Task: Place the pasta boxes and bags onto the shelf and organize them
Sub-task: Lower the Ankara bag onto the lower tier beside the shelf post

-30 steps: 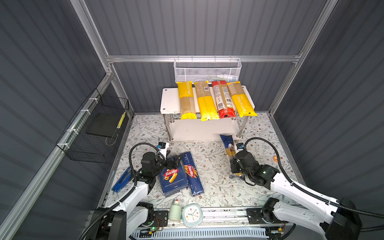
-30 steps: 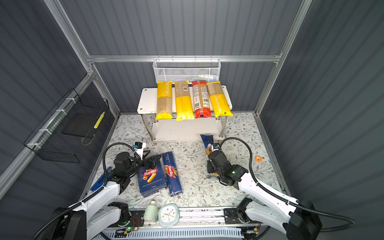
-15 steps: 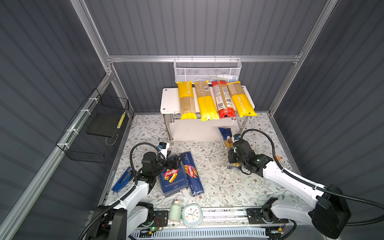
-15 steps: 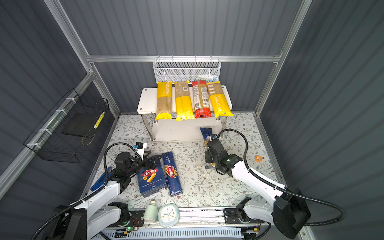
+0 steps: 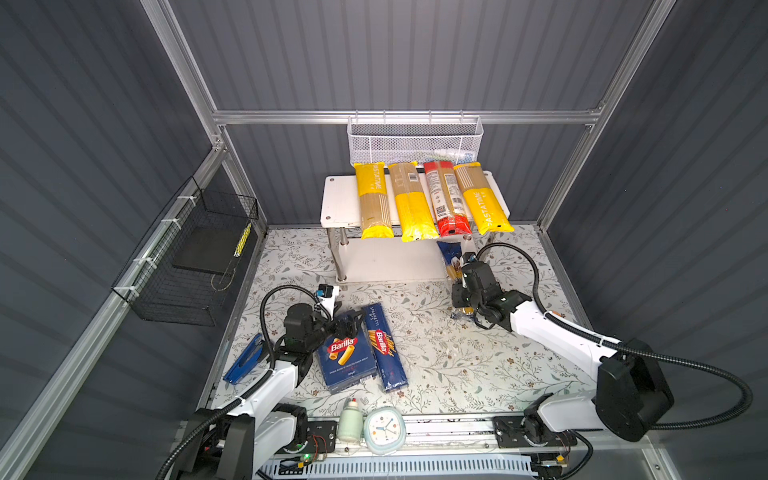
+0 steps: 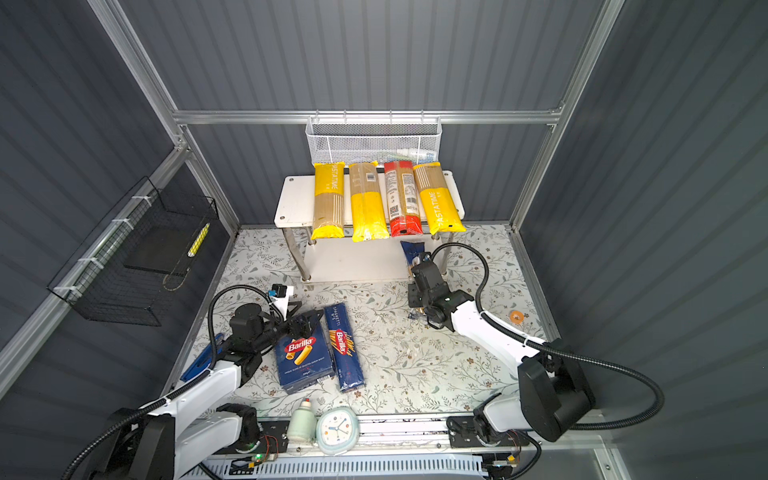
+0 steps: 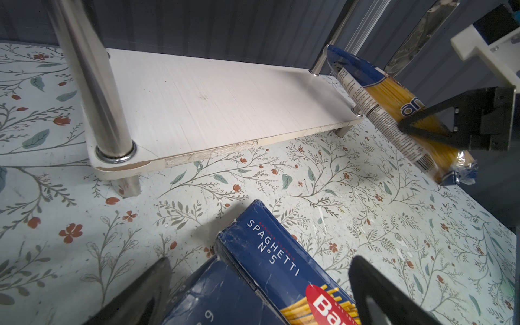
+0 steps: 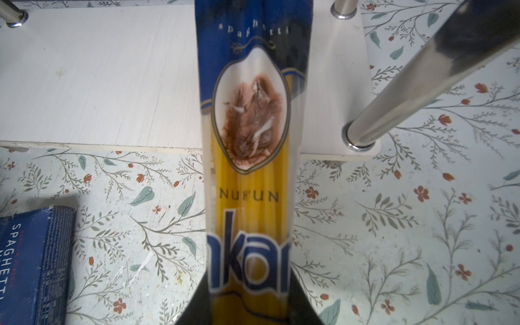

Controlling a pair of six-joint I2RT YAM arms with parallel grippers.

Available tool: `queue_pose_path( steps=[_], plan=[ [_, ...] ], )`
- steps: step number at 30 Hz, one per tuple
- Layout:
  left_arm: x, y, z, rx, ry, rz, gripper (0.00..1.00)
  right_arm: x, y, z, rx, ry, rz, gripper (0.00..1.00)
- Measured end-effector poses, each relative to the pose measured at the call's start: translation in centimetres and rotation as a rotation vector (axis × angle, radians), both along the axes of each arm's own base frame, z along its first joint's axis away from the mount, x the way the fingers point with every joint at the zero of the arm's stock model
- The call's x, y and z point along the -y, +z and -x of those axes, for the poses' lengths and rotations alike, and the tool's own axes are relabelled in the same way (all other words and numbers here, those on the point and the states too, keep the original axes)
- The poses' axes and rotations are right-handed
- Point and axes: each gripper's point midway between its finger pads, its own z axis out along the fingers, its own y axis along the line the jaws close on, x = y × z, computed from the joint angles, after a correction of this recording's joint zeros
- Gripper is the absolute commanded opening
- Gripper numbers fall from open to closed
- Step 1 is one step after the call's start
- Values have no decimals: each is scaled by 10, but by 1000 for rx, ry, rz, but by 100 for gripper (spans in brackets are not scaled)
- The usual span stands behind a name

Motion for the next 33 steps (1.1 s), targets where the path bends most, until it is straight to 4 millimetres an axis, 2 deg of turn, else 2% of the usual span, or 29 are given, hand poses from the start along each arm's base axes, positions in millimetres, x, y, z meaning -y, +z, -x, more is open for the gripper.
queue_pose_path(
  steps=[9,23,33],
  plan=[
    [-1,7,0,22,4,3,99,10,-14,-17,-14,-27,29,0],
    [-3,12,0,41,19,1,99,3,-8,-53,32,-24,44,0],
    [-7,19,0,63,42,-3,99,9,-12,-68,38,-45,45,0]
  ],
)
